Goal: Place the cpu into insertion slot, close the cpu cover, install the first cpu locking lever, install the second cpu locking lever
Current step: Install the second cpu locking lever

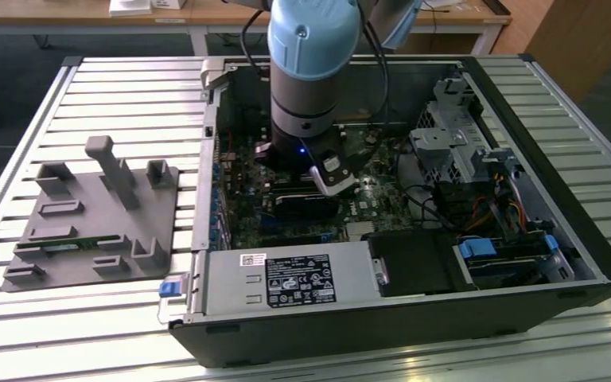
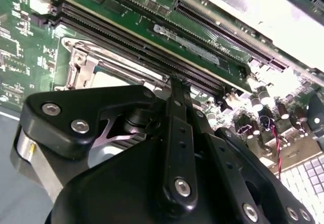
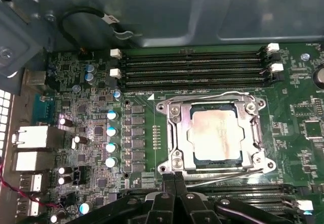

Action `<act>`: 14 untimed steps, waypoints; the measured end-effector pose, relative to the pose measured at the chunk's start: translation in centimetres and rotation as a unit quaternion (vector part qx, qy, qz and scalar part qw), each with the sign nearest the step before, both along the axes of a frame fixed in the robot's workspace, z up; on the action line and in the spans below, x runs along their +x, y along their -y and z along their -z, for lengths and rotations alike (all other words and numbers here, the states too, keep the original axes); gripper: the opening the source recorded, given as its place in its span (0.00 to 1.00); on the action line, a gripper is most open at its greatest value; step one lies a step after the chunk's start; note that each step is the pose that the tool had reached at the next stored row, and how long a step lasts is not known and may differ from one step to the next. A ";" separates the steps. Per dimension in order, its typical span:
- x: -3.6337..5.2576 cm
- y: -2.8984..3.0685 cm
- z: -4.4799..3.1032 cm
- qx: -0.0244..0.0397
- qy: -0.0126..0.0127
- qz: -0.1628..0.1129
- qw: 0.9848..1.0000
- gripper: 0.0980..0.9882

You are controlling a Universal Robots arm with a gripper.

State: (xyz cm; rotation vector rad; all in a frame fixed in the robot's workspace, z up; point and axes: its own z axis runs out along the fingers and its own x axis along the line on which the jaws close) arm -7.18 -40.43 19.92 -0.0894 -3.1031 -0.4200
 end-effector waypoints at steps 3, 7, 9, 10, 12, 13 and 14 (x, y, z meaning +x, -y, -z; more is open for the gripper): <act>-0.16 0.01 0.20 0.009 0.000 0.000 1.000 0.01; -0.17 0.30 0.32 0.022 0.000 0.000 1.000 0.01; -0.17 0.43 0.40 0.027 0.000 0.000 1.000 0.01; -0.17 0.47 0.49 0.028 0.000 0.000 1.000 0.01; -0.18 0.49 0.56 0.033 0.000 0.000 0.999 0.01; -0.17 0.50 0.58 0.036 0.000 0.000 0.999 0.01; -0.18 0.49 0.63 0.038 0.000 0.000 0.999 0.01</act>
